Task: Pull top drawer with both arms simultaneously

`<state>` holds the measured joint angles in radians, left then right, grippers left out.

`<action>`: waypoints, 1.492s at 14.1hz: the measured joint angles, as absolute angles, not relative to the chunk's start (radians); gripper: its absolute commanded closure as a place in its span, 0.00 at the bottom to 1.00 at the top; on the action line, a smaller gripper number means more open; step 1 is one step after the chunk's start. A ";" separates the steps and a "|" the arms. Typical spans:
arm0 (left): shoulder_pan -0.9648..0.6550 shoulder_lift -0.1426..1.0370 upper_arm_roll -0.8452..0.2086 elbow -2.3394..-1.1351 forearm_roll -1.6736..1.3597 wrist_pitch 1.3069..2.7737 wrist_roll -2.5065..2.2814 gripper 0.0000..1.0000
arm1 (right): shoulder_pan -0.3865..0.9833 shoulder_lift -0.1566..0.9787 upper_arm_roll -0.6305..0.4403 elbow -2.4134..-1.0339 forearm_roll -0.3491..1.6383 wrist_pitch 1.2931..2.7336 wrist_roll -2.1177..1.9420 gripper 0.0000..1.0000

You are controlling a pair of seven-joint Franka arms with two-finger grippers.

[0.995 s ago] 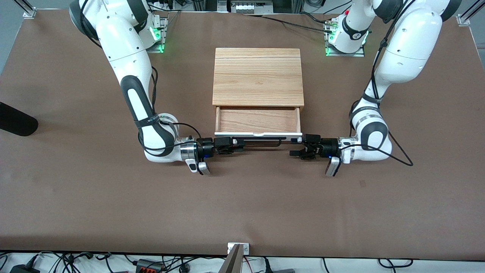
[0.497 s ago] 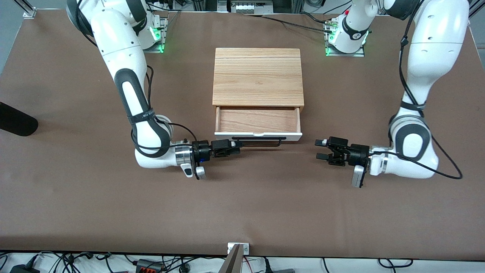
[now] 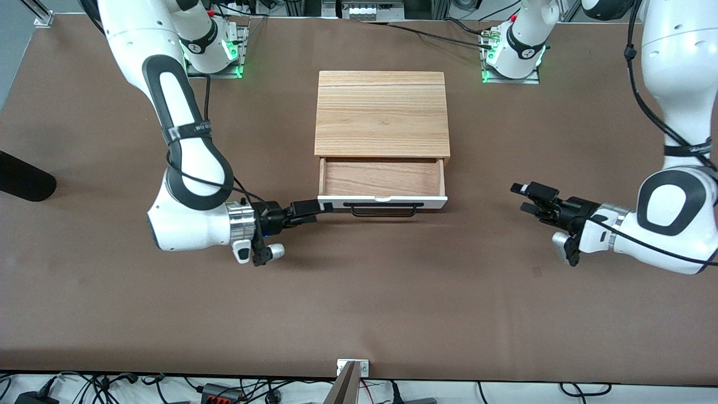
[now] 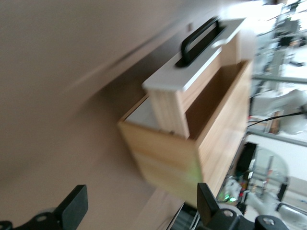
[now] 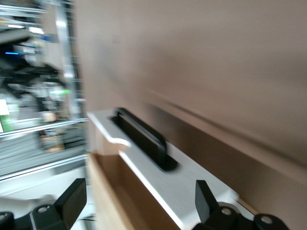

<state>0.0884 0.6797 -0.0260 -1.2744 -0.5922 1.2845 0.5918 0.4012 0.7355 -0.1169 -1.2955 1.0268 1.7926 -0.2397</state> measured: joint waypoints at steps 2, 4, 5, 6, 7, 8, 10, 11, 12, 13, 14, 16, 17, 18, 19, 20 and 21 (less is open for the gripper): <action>0.069 0.641 -0.035 -1.271 -0.457 1.255 0.520 0.00 | 0.372 0.705 -0.123 -1.296 0.885 1.744 -0.181 0.00; 0.025 0.598 -0.041 -1.269 -0.314 1.211 0.444 0.00 | 0.335 0.680 -0.151 -1.296 0.777 1.651 -0.155 0.00; 0.001 0.574 -0.041 -1.267 -0.253 1.170 0.408 0.00 | 0.322 0.667 -0.179 -1.296 0.736 1.606 -0.150 0.00; -0.017 0.546 -0.041 -1.263 -0.207 1.126 0.369 0.00 | 0.315 0.653 -0.215 -1.296 0.702 1.565 -0.150 0.00; -0.026 0.513 -0.041 -1.254 -0.175 1.094 0.323 0.00 | 0.313 0.637 -0.254 -1.296 0.671 1.528 -0.150 0.00; -0.027 0.476 -0.041 -1.241 -0.151 1.078 0.270 0.00 | 0.313 0.621 -0.289 -1.295 0.635 1.498 -0.150 0.00; -0.027 0.403 -0.041 -1.218 -0.096 1.069 0.152 0.00 | 0.313 0.584 -0.347 -1.295 0.554 1.464 -0.149 0.00; -0.035 0.373 -0.042 -1.211 -0.064 1.071 0.095 0.00 | 0.314 0.566 -0.368 -1.295 0.510 1.460 -0.148 0.00; -0.051 0.356 -0.043 -1.197 -0.031 1.076 0.050 0.00 | 0.314 0.547 -0.379 -1.294 0.455 1.459 -0.144 0.00; -0.072 0.349 -0.044 -1.178 0.007 1.084 0.023 0.00 | 0.315 0.530 -0.382 -1.290 0.401 1.460 -0.130 0.00; -0.097 0.349 -0.042 -1.166 0.043 1.112 0.008 0.00 | 0.315 0.517 -0.382 -1.281 0.364 1.460 -0.113 0.00; -0.149 0.344 -0.024 -1.178 0.070 1.224 -0.024 0.00 | 0.316 0.503 -0.385 -1.264 0.337 1.465 -0.095 0.00; -0.160 0.326 -0.019 -1.210 0.069 1.297 -0.048 0.00 | 0.316 0.502 -0.389 -1.251 0.333 1.474 -0.095 0.00; -0.155 0.297 -0.013 -1.258 0.062 1.375 -0.075 0.00 | 0.316 0.502 -0.394 -1.241 0.326 1.482 -0.095 0.00; -0.135 0.256 -0.008 -1.321 0.042 1.445 -0.095 0.00 | 0.314 0.502 -0.397 -1.233 0.301 1.488 -0.095 0.00; -0.103 0.211 -0.006 -1.389 0.014 1.496 -0.106 0.00 | 0.308 0.501 -0.398 -1.227 0.258 1.496 -0.095 0.00; -0.062 0.164 -0.015 -1.457 -0.004 1.537 -0.108 0.00 | 0.299 0.497 -0.394 -1.223 0.216 1.507 -0.095 0.00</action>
<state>-0.0619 0.1642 -0.0153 -1.4565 -0.0039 1.5368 -0.1078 0.2992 0.4974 -0.3941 -1.2234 0.2163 1.5065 -0.0951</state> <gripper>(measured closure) 0.000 0.000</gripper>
